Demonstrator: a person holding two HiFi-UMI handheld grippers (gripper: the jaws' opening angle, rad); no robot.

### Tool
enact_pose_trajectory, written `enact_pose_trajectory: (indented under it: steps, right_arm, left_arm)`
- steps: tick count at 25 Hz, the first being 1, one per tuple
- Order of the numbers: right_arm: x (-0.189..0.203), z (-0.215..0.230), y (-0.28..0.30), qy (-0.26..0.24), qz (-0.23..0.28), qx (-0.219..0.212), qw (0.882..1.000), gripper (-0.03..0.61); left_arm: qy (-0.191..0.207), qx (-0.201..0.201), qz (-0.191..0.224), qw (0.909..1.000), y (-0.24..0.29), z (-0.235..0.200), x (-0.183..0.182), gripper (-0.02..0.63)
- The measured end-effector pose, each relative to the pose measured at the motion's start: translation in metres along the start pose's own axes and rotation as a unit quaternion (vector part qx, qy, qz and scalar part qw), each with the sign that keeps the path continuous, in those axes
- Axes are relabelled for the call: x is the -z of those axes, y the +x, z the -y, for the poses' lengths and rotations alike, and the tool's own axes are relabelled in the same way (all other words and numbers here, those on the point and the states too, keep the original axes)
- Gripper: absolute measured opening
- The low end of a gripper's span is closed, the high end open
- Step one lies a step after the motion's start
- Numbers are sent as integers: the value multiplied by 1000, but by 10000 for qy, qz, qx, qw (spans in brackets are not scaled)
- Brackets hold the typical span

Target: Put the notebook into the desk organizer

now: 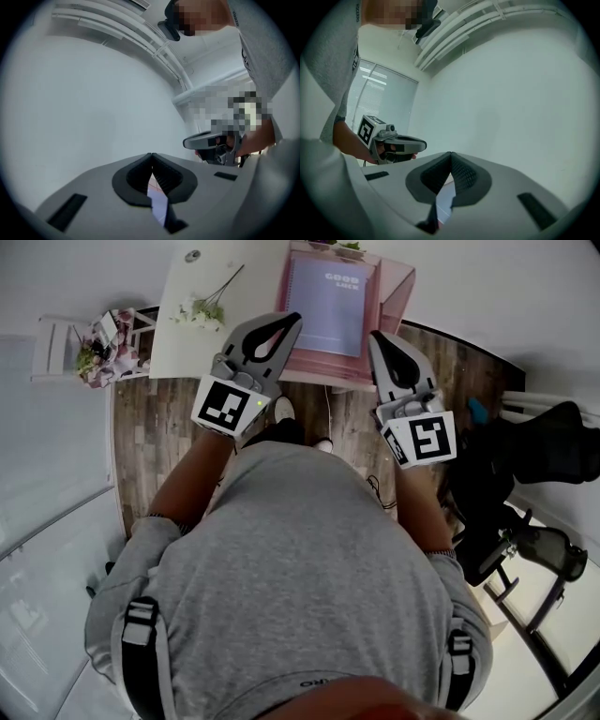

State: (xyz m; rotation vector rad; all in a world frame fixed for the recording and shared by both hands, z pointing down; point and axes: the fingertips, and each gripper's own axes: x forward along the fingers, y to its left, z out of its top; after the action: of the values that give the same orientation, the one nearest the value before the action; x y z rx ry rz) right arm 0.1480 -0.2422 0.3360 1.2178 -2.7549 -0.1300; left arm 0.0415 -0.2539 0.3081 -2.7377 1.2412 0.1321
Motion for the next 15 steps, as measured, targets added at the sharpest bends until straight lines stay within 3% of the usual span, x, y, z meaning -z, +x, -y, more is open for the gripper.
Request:
enact_pose_trajectory:
  steps: [5,15]
  right_arm:
    - [-5,-12,-20,-174,173,73,9997,8]
    - [7,-13,-42,19,245,118,9996,6]
  left_arm:
    - [11,-55,-10,10000,-15,17,-2,20]
    - [-2,-165,-144,9998,-36,32,8,20]
